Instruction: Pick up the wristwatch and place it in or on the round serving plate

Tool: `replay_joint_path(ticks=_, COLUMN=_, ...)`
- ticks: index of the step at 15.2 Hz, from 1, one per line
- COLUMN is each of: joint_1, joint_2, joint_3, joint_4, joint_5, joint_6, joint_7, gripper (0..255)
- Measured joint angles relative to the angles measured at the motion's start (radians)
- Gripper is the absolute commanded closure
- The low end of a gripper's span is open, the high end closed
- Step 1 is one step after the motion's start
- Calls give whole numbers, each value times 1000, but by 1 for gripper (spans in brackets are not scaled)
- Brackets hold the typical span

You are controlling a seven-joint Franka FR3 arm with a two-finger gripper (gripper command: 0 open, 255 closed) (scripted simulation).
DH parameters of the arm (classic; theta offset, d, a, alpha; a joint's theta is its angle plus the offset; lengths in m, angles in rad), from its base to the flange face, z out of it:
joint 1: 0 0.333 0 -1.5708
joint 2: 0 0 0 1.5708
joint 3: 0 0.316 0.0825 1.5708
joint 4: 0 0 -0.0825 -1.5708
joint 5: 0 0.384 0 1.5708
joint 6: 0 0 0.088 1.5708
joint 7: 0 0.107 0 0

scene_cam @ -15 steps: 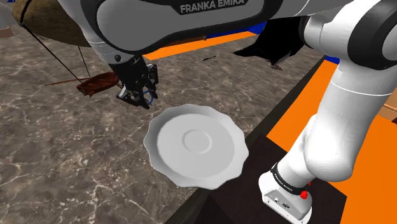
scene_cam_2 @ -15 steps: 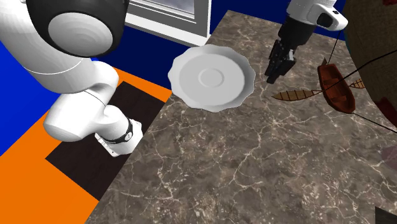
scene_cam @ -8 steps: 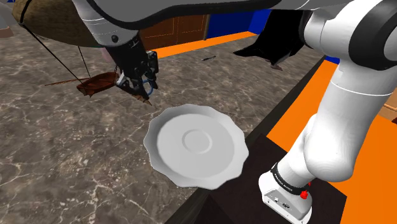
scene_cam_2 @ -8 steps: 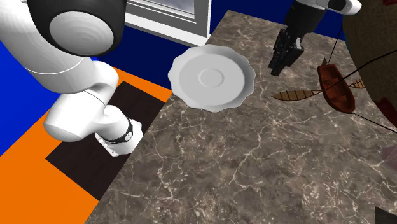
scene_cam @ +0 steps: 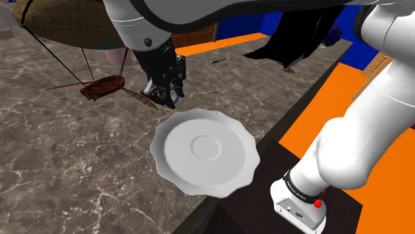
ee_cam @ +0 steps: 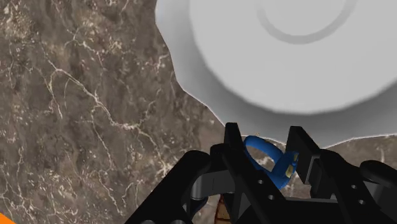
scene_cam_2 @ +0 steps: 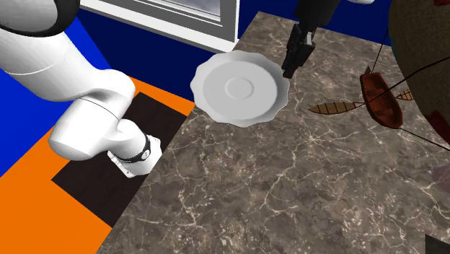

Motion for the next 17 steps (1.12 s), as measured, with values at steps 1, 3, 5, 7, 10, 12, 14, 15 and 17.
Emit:
replay_joint_path(ticks=1, joint_1=-2, joint_2=-43, joint_3=0, joint_4=-43, joint_5=23, joint_6=9, joint_7=-4, gripper=255)
replay_joint_path(ticks=3, joint_1=3, joint_2=-122, joint_3=1, joint_4=-122, joint_5=67, joint_6=22, joint_7=-6, gripper=255)
replay_joint_path(ticks=5, joint_1=12, joint_2=-213, joint_3=-5, joint_4=-208, joint_5=114, joint_6=34, joint_7=-16, gripper=255)
replay_joint_path(ticks=7, joint_1=23, joint_2=-291, joint_3=-16, joint_4=-270, joint_5=151, joint_6=31, joint_7=-32, gripper=255)
replay_joint_path(ticks=10, joint_1=41, joint_2=-357, joint_3=-20, joint_4=-340, joint_5=186, joint_6=43, joint_7=-32, gripper=255)
replay_joint_path(ticks=12, joint_1=44, joint_2=-364, joint_3=-19, joint_4=-375, joint_5=191, joint_6=71, joint_7=-28, gripper=255)
replay_joint_path(ticks=14, joint_1=46, joint_2=-366, joint_3=-18, joint_4=-402, joint_5=193, joint_6=95, joint_7=-26, gripper=255)
replay_joint_path(ticks=15, joint_1=47, joint_2=-368, joint_3=-17, joint_4=-414, joint_5=195, joint_6=107, joint_7=-23, gripper=255)
replay_joint_path(ticks=17, joint_1=48, joint_2=-368, joint_3=-15, joint_4=-443, joint_5=196, joint_6=134, joint_7=-20, gripper=255)
